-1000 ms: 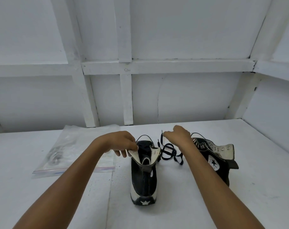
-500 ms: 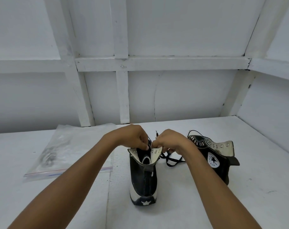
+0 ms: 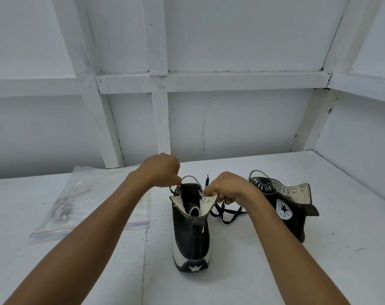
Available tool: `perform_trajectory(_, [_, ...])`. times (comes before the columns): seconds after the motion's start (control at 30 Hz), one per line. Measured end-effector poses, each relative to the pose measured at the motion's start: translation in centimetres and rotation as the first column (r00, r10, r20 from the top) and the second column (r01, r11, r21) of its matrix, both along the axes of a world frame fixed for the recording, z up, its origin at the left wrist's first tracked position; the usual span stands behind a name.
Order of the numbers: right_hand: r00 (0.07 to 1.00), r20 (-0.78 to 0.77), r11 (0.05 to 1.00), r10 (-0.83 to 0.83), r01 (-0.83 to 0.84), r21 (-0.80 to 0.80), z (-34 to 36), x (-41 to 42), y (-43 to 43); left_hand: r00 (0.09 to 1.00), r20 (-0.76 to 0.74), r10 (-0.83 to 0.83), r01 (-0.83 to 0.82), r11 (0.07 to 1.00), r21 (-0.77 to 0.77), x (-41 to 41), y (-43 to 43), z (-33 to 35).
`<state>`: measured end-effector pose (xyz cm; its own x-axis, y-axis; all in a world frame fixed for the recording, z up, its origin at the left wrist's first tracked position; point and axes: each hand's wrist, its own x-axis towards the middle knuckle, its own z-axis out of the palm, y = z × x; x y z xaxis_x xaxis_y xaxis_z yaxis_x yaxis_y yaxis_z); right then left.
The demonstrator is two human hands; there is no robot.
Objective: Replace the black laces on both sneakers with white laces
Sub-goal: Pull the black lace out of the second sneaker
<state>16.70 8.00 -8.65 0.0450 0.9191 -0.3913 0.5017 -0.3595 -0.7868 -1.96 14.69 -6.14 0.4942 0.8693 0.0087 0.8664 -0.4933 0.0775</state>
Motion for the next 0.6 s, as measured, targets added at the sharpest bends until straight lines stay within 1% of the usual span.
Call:
perform_trajectory(0.03, [1.0,-0.002,1.0,0.0,0.0,0.0,0.0,0.0,0.0,1.0,-0.005,-0.016,0.016,1.0,0.005,0.0,0.1,-0.1])
perform_trajectory(0.1, [1.0,-0.001,1.0,-0.003,0.003,0.003,0.0,0.0,0.1,0.99,0.077,-0.117,0.119,0.993,-0.02,0.1,0.0,-0.4])
perform_trajectory(0.17, [1.0,0.001,1.0,-0.003,0.003,-0.001,0.0,0.0,0.1,0.963,0.155,-0.221,0.238,0.966,-0.101,0.7,-0.2,-0.6])
perform_trajectory(0.2, [1.0,0.001,1.0,-0.002,0.002,-0.006,0.1,0.1,0.1,0.955,0.15,-0.256,0.277,0.951,-0.138,1.1,-0.5,-0.8])
perform_trajectory(0.33, [1.0,-0.001,1.0,-0.006,0.006,-0.02,0.2,0.1,-0.1,0.959,0.062,-0.277,0.283,0.935,-0.211,2.2,-0.7,-1.8])
perform_trajectory(0.4, [1.0,-0.006,1.0,-0.007,0.007,-0.023,0.2,0.2,-0.2,0.963,0.111,-0.245,0.266,0.932,-0.245,1.9,-0.7,-1.7])
perform_trajectory(0.43, [1.0,-0.009,1.0,-0.008,0.008,-0.023,0.2,0.2,-0.3,0.96,0.174,-0.221,0.262,0.929,-0.262,1.7,-0.8,-1.4])
perform_trajectory(0.47, [1.0,-0.012,1.0,-0.008,0.008,-0.022,0.2,0.2,-0.3,0.945,0.273,-0.179,0.256,0.924,-0.283,1.5,-1.0,-1.0])
perform_trajectory(0.5, [1.0,-0.014,1.0,-0.009,0.009,-0.019,0.2,0.1,-0.3,0.907,0.404,-0.115,0.256,0.914,-0.315,1.2,-1.1,-0.4])
perform_trajectory(0.53, [1.0,-0.014,1.0,-0.01,0.01,-0.016,0.2,0.1,-0.3,0.836,0.547,-0.04,0.275,0.893,-0.356,1.0,-1.3,0.2])
perform_trajectory(0.6, [1.0,-0.011,1.0,-0.014,0.014,-0.011,0.2,0.1,-0.3,0.63,0.769,0.109,0.353,0.841,-0.409,0.6,-1.7,1.3])
